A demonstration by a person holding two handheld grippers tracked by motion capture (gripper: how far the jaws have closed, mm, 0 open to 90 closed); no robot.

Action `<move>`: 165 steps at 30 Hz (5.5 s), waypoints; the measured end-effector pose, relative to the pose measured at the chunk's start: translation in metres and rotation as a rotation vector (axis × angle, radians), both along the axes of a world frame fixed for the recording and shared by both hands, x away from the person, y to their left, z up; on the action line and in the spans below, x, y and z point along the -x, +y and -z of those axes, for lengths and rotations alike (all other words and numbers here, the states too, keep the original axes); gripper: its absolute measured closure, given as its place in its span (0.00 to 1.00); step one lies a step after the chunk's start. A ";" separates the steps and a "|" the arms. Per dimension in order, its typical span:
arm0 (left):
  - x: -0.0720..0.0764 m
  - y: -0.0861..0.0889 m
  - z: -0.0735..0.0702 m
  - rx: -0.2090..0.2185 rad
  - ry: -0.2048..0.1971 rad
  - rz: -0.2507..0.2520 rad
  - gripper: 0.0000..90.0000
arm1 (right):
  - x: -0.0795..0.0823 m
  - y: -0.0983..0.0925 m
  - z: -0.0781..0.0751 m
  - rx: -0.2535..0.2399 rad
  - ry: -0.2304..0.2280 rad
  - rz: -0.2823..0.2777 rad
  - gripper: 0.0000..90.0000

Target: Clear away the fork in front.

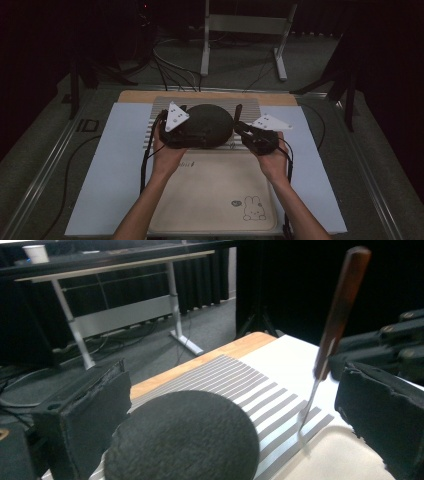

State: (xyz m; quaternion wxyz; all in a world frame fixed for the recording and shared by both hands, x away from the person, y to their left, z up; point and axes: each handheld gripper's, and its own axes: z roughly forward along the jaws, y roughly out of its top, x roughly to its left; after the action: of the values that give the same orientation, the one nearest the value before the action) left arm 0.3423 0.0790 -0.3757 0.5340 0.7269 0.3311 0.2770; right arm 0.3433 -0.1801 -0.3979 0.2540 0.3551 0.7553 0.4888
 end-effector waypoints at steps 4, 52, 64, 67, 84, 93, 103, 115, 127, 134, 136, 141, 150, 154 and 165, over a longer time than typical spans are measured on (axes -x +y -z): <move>-0.002 -0.012 -0.001 0.001 -0.001 0.017 0.05 | 0.002 0.007 0.000 0.000 -0.001 -0.017 0.87; -0.005 0.022 -0.011 0.101 0.171 0.141 0.89 | 0.019 -0.039 0.011 -0.026 0.017 0.154 0.14; 0.004 0.069 -0.001 0.101 0.287 0.129 0.89 | 0.024 -0.080 0.021 0.016 0.020 0.270 0.13; 0.007 0.077 0.002 0.101 0.308 0.131 0.89 | 0.026 -0.091 0.023 0.017 0.020 0.294 0.13; 0.020 0.101 0.014 0.096 0.407 0.153 0.89 | 0.046 -0.121 0.039 0.037 0.016 0.349 0.13; 0.026 0.111 0.024 0.069 0.472 0.171 0.89 | 0.051 -0.132 0.046 0.031 0.015 0.366 0.13; 0.033 0.119 0.039 0.072 0.542 0.180 0.89 | 0.051 -0.131 0.044 0.031 0.007 0.369 0.13; 0.013 0.118 0.089 0.092 0.656 0.158 0.85 | 0.051 -0.129 0.046 0.035 0.011 0.365 0.13; 0.022 0.131 0.111 0.061 0.694 0.113 0.80 | 0.052 -0.127 0.050 0.041 0.018 0.361 0.13; 0.022 0.135 0.121 0.028 0.709 0.074 0.77 | 0.052 -0.130 0.052 0.038 0.023 0.368 0.13; 0.021 0.136 0.122 0.020 0.710 0.060 0.77 | 0.053 -0.130 0.051 0.035 0.024 0.369 0.13; 0.022 0.134 0.125 -0.026 0.714 0.022 0.74 | 0.053 -0.130 0.051 0.035 0.019 0.367 0.13; 0.025 0.135 0.118 -0.044 0.658 -0.051 0.54 | 0.053 -0.130 0.052 0.033 0.024 0.367 0.13; 0.027 0.137 0.104 -0.024 0.568 -0.101 0.32 | 0.054 -0.130 0.052 0.031 0.024 0.366 0.13; 0.035 0.149 0.059 0.059 0.335 -0.149 0.02 | 0.059 -0.132 0.051 0.019 0.016 0.363 0.13</move>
State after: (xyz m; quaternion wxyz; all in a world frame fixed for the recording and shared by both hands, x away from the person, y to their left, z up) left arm 0.3074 0.2275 -0.4344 0.4705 0.7204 0.4763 0.1808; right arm 0.2838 -0.3121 -0.4488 0.3355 0.4870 0.6854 0.4249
